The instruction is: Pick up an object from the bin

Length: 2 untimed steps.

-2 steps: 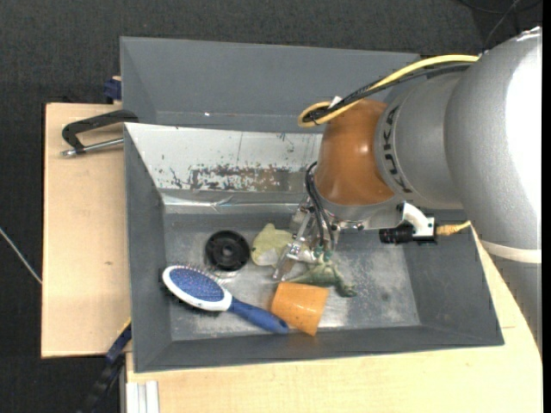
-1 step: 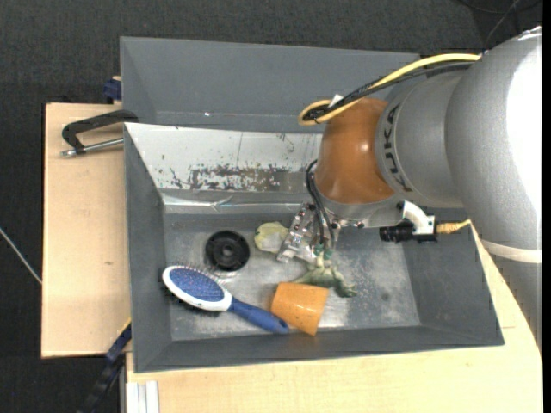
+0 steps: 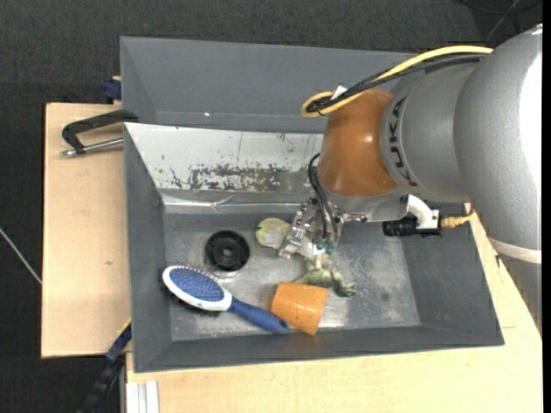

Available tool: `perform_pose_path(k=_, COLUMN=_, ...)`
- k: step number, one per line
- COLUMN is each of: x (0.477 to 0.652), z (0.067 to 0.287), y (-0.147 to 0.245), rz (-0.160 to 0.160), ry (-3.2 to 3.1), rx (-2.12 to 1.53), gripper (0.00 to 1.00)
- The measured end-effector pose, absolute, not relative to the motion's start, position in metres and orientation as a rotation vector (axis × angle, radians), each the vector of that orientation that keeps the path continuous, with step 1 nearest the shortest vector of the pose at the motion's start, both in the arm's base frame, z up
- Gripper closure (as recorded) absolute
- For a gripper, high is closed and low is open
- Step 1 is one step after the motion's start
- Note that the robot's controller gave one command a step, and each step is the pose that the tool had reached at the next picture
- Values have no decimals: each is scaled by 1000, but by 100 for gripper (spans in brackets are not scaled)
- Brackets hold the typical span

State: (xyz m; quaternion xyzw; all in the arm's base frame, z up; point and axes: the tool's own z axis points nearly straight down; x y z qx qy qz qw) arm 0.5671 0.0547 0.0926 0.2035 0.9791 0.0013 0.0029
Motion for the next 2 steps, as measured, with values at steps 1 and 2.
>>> perform_pose_path(k=1, x=568, z=104, y=55, rz=4, ry=3071, rx=636, gripper=100)
perform_pose_path(k=2, x=570, z=142, y=56, rz=6, ry=3069, rx=632, gripper=100)
